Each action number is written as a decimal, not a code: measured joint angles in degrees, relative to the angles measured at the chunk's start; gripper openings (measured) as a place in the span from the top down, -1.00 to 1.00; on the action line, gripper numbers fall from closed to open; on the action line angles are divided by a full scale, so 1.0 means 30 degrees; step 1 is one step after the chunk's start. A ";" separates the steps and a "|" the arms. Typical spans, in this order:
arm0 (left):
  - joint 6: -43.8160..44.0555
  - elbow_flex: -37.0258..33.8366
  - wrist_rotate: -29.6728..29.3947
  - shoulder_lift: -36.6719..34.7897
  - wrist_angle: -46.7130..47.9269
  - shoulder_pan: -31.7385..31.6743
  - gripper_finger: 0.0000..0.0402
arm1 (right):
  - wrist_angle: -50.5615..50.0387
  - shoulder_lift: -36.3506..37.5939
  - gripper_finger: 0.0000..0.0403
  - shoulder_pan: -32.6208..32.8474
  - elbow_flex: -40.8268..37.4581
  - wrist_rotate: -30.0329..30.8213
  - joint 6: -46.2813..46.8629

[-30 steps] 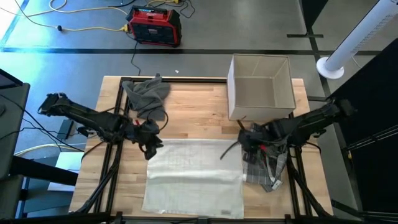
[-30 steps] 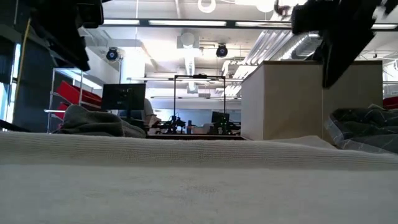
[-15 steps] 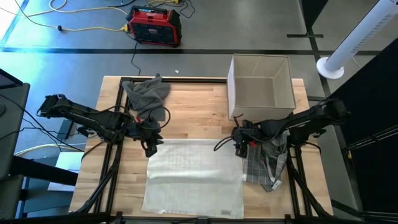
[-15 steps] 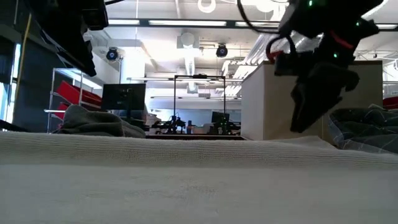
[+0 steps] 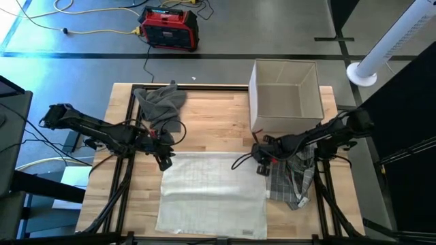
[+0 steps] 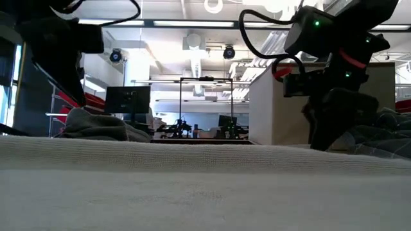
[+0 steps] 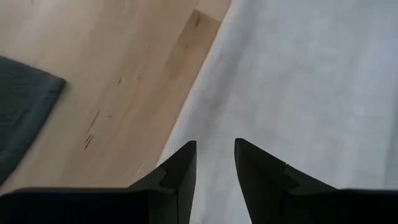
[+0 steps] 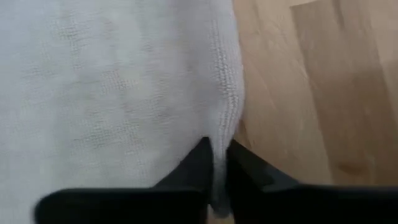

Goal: Fold towel
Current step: Fold the white patterned towel

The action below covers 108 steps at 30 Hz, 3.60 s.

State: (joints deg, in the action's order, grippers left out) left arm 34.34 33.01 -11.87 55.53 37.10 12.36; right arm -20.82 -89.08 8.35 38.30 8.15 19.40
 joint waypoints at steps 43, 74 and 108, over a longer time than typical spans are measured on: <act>-0.1302 0.1335 0.3041 0.7362 0.3659 -0.4917 0.96 | -0.2313 0.2440 1.00 0.0776 0.1025 0.4465 0.2823; 0.4882 0.7978 0.0362 0.8410 1.0687 0.3630 0.96 | -0.4979 0.0337 1.00 0.9264 0.6666 0.3051 0.5550; 0.3267 0.7978 0.4243 1.0958 0.7625 0.5160 0.10 | -0.4959 -0.0283 0.48 0.9053 0.6665 -0.0192 1.0032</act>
State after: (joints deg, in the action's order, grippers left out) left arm 44.14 56.95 0.86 88.40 59.98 27.84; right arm -35.69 -89.93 35.51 58.30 7.58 49.50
